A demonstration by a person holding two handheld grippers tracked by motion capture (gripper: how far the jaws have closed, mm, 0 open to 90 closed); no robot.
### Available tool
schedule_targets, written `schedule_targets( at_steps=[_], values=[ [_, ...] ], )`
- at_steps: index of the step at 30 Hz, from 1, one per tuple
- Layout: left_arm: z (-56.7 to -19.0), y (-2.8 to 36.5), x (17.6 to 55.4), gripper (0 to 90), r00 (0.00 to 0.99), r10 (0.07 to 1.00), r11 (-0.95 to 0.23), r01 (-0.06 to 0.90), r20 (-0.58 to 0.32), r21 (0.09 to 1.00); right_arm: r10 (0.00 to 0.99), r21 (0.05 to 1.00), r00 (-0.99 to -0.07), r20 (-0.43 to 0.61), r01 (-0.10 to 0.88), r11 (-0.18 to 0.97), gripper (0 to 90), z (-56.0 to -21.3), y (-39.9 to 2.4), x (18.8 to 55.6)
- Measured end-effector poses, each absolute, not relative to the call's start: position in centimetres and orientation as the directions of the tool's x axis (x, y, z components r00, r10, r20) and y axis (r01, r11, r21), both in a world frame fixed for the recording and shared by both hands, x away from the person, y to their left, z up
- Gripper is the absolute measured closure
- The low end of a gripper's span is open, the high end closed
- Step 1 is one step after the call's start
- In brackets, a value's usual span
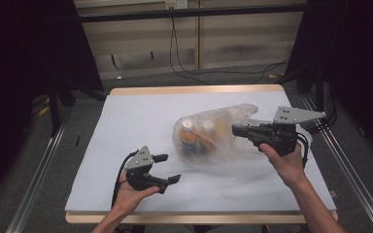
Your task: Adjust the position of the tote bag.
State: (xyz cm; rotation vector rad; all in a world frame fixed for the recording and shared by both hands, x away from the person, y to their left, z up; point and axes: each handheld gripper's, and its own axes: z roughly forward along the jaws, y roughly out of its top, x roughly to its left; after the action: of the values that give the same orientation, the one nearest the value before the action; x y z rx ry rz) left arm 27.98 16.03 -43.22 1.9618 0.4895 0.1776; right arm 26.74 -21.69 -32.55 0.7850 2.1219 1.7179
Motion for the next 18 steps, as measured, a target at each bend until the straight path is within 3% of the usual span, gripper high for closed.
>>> schedule_targets(
  at_steps=[18],
  values=[
    [-39.9, 15.3, 29.4, 27.3, 0.905, 0.424, -0.294, 0.178, -0.038, 0.939, 0.526, 0.977, -0.847, 0.081, 0.173, 0.127, 90.0, -30.0, -19.1, 28.5]
  ],
)
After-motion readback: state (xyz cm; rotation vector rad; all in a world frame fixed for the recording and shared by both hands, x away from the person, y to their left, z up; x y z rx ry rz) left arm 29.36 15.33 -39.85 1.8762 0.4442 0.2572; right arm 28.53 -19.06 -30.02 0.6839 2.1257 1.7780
